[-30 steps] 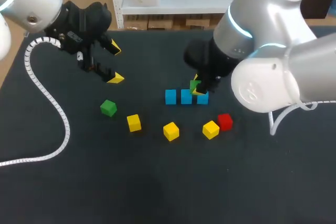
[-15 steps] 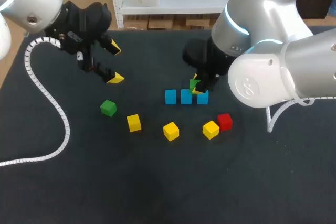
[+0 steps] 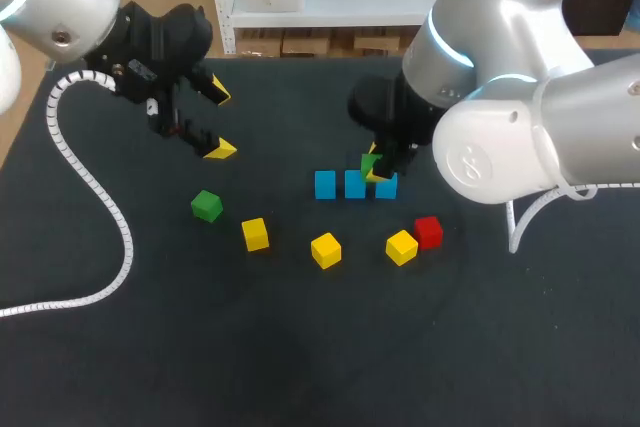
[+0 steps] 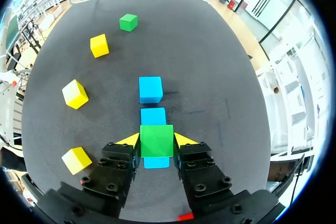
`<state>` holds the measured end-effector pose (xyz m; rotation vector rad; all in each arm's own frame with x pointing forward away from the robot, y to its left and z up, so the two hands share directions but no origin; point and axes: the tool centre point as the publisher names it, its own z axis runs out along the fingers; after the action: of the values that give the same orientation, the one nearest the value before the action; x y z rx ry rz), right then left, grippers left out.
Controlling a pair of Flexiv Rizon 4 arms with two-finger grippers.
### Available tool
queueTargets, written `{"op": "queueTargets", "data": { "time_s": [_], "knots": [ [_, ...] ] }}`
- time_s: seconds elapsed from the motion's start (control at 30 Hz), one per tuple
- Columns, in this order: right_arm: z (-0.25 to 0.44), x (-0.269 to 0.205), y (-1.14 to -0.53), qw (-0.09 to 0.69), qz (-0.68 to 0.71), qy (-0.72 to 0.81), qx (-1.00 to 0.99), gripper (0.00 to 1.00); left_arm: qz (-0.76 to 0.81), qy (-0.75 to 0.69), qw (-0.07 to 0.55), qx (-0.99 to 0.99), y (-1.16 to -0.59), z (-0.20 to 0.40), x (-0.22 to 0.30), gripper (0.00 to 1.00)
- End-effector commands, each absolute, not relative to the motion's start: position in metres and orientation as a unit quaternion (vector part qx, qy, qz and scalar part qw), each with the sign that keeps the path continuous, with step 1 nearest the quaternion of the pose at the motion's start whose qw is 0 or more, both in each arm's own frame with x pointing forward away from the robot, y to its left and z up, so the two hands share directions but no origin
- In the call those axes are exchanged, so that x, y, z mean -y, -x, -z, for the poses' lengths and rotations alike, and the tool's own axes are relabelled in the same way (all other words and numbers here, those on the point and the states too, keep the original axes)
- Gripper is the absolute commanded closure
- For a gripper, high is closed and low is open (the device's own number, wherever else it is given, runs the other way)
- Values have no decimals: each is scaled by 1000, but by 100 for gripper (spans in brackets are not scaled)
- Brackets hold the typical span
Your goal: Place the blue cubes, place green cubes on the blue cubes, place the yellow cubes on the green cubes, then place the red cubes on the yellow cubes, and place purple cube on the red cubes.
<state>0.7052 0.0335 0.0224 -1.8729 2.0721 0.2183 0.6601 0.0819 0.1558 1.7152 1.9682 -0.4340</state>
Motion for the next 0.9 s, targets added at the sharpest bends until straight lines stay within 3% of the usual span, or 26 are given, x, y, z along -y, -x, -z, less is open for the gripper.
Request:
{"op": "queueTargets", "data": {
  "time_s": [0.03, 0.9],
  "knots": [
    [-22, -33, -708, 167, -81, 660, -728, 100, 160, -629, 245, -720, -661, -156, -82, 0],
    [-20, -34, -708, 163, -84, 660, -728, 100, 160, -629, 245, -720, -661, -156, -82, 0]
  ]
}}
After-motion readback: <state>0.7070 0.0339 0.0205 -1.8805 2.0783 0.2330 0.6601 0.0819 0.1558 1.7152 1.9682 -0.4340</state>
